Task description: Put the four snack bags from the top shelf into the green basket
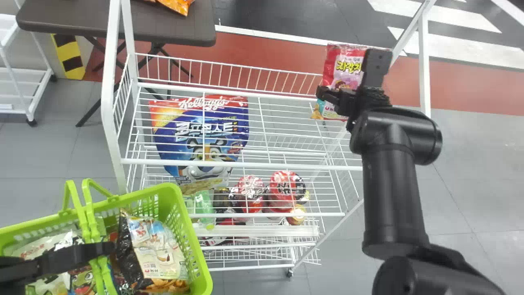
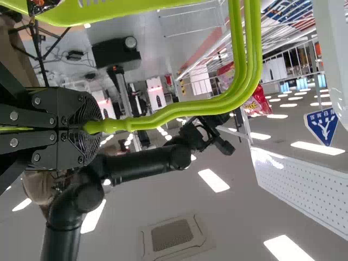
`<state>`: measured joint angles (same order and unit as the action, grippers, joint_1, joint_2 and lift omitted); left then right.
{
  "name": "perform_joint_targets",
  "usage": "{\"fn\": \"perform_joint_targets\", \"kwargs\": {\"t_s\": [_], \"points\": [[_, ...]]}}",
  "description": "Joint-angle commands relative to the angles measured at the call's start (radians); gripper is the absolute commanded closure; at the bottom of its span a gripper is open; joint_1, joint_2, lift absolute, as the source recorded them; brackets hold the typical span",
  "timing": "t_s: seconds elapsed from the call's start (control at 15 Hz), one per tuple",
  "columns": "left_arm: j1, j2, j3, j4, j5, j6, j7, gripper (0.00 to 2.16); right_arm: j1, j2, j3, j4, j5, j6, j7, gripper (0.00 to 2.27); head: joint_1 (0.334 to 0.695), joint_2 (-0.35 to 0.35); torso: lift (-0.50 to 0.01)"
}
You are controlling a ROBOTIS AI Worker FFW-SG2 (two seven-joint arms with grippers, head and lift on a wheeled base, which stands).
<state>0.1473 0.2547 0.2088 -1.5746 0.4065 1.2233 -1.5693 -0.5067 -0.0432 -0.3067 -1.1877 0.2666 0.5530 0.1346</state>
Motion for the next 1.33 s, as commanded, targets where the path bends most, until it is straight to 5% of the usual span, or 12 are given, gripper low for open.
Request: {"fn": "perform_joint_targets", "kwargs": {"t_s": [0.0, 0.07, 0.13, 0.2, 0.6, 0.93, 1.27], "points": [[0.000, 0.000, 0.000, 0.008, 0.000, -0.006, -0.011, 2.15, -0.047, -0.006, 0.001, 0.085, 0.025, -0.008, 0.000, 0.49, 0.695, -0.267, 0.000], [0.000, 0.000, 0.000, 0.008, -0.002, -0.006, -0.011, 2.15, -0.056, -0.006, 0.011, 0.094, 0.043, -0.001, -0.003, 0.94, 0.695, -0.265, 0.000], [0.000, 0.000, 0.000, 0.008, -0.003, -0.006, -0.011, 2.15, -0.053, -0.004, 0.018, 0.092, 0.054, 0.014, -0.026, 1.82, 0.695, -0.264, 0.000], [-0.003, 0.000, 0.000, 0.010, -0.006, -0.006, -0.011, 2.15, -0.042, -0.003, 0.032, 0.089, 0.054, 0.017, -0.089, 2.26, 0.695, -0.263, 0.000], [-0.003, 0.000, 0.000, 0.015, -0.006, -0.003, -0.011, 2.15, 0.080, 0.002, 0.035, -0.127, -0.006, 0.063, -0.079, 2.26, 0.695, -0.279, 0.000], [-0.009, 0.000, 0.003, 0.027, -0.006, -0.003, -0.011, 2.15, 0.316, 0.002, 0.067, -0.659, -0.234, 0.394, -0.046, 2.26, 0.695, -0.278, 0.000], [-0.021, -0.003, -0.008, 0.034, -0.012, -0.003, -0.011, 2.15, 0.579, 0.006, 0.215, -1.136, -0.529, 0.882, -0.046, 2.26, 0.695, -0.189, 0.000]]}}
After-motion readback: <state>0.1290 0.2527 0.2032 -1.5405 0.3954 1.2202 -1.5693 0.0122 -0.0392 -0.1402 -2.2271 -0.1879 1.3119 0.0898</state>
